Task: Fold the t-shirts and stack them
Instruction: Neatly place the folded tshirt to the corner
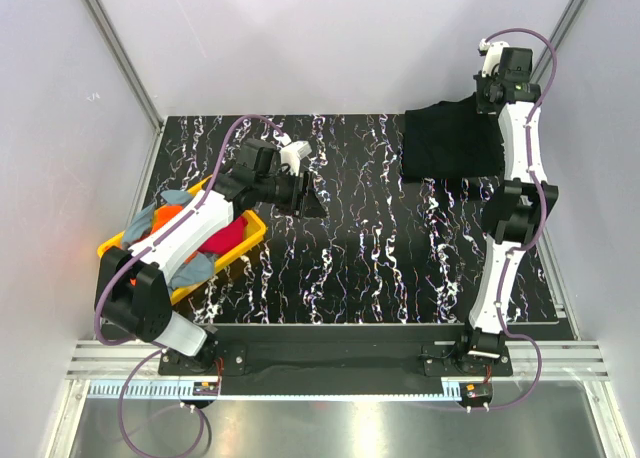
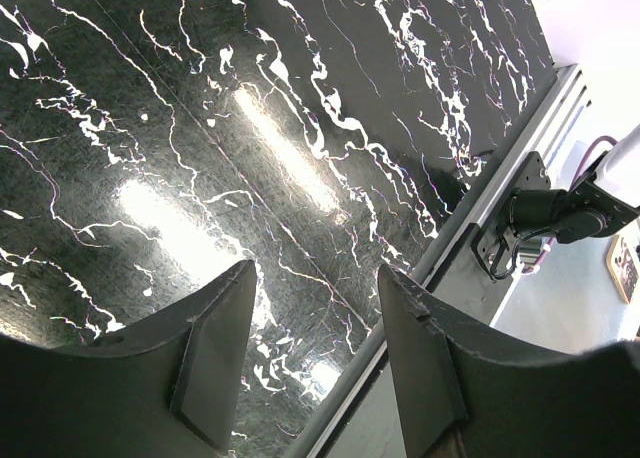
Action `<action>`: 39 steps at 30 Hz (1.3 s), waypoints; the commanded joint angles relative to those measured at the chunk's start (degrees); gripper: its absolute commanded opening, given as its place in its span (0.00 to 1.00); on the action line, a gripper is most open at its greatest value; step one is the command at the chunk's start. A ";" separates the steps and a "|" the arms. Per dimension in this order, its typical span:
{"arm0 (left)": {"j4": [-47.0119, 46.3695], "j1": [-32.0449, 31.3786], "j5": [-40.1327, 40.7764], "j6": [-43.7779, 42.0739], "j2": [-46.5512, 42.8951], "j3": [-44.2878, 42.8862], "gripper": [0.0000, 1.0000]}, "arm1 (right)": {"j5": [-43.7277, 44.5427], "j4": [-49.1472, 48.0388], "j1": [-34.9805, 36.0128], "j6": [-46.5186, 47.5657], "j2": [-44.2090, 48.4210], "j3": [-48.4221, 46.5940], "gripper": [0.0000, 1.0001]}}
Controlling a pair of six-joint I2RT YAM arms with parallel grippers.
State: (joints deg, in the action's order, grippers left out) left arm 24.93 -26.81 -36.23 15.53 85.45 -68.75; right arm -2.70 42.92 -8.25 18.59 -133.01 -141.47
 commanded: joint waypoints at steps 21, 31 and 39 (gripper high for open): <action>-2.16 -0.09 -1.74 0.47 0.60 0.55 0.57 | 1.03 -12.93 -3.61 2.24 -13.32 -12.77 0.02; -2.16 -1.49 -1.21 0.20 0.68 0.81 0.58 | 0.41 -18.74 -3.61 3.56 -18.07 -15.06 0.16; -2.16 -1.76 -1.30 0.38 0.86 0.72 0.59 | 5.59 -20.24 -3.61 1.20 -17.38 -12.79 0.72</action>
State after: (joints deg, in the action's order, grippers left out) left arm 24.56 -28.32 -36.25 15.70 86.46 -67.99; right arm -0.30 26.76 -11.64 21.52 -152.57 -153.40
